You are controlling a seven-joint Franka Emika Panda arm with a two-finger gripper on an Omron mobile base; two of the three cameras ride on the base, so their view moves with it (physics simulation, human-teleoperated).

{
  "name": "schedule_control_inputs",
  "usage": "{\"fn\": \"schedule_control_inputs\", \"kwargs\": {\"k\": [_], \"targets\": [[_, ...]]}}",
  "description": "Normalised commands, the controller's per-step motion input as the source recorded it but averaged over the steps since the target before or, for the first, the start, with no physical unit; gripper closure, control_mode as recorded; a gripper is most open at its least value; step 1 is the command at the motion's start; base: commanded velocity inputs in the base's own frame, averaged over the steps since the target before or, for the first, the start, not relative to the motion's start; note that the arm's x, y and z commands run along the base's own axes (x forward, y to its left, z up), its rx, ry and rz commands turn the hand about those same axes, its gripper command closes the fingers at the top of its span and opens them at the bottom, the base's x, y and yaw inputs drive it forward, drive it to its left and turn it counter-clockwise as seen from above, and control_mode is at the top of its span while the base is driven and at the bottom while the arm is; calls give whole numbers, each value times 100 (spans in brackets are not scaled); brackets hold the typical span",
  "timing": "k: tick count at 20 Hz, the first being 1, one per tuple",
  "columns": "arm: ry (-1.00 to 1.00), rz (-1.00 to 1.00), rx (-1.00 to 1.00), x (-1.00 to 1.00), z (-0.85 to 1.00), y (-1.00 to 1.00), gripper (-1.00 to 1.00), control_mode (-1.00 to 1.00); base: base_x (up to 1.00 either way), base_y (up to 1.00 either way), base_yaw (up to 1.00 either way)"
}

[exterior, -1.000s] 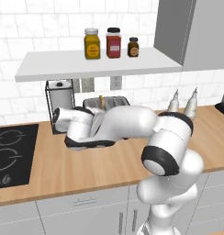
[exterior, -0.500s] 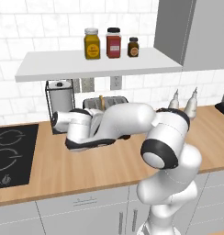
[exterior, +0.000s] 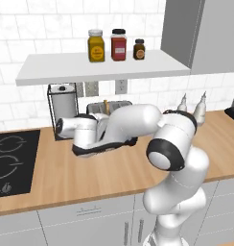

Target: Start the toaster. Once the lever pops up, take the bread to the plate on the dining counter.

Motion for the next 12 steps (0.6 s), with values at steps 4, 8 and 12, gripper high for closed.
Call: {"fn": "schedule_control_inputs", "kwargs": {"k": [4,8,12], "targets": [[0,2,0,17,-19,-16,-100,-100,0,0,0],[-2,4,-2,8,-8,-5,-100,-100,0,0,0],[-7,3,-5,0,0,0,-100,-100,0,0,0]]}}
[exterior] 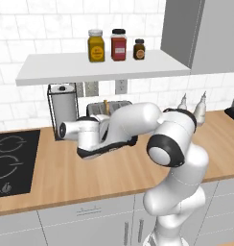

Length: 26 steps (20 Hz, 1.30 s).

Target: Start the toaster. Once the lever pops up, take the bread to the plate on the dining counter.

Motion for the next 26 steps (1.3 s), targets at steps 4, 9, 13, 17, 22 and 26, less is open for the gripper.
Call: {"fn": "schedule_control_inputs", "kwargs": {"k": [4,9,13,17,22,26], "targets": [[-1,3,-1,0,4,1,-100,-100,0,0,0],[0,3,-2,8,0,8,-100,-100,0,0,0],[0,3,-3,1,-4,10,-100,-100,0,0,0],[0,1,-3,0,-23,10,-100,-100,0,0,0],[3,0,0,12,-36,0,-100,-100,0,0,0],[3,0,-1,3,-36,0,-100,-100,0,0,0]]}}
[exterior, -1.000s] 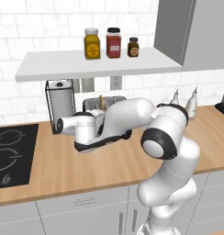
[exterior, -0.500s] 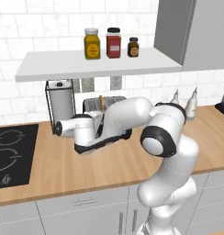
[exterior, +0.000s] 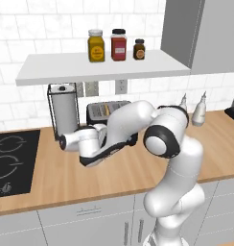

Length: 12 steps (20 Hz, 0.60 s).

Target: Start the toaster. Once the lever pops up, take the bread to the plate on the dining counter.

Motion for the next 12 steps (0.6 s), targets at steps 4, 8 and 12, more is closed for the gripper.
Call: {"fn": "schedule_control_inputs", "kwargs": {"k": [4,8,12], "targets": [[1,0,-2,0,-18,0,-100,-100,0,0,0],[8,0,-1,0,-49,0,-100,-100,0,0,0],[10,0,0,0,-25,0,-100,-100,0,0,0]]}}
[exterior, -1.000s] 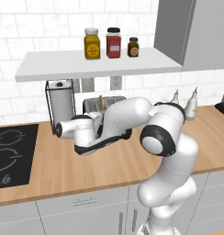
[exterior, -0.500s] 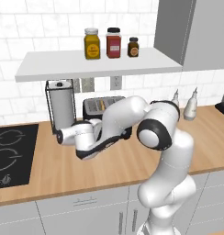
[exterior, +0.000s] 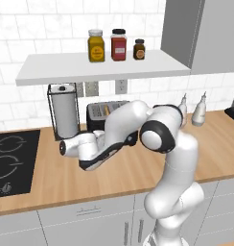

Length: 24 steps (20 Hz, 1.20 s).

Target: Start the toaster. Once the lever pops up, take the bread to the plate on the dining counter.

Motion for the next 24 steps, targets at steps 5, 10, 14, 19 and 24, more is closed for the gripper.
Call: {"fn": "schedule_control_inputs", "kwargs": {"k": [5,10,14,19,24], "targets": [[-3,0,0,-22,50,0,-100,-100,0,0,0],[-10,0,1,-51,100,-1,-100,-100,0,0,0],[-7,0,10,-39,96,-24,-100,-100,0,0,0],[-13,0,27,-26,60,-46,-100,-100,0,0,0],[-15,0,30,0,29,-36,-100,-100,0,0,0]]}}
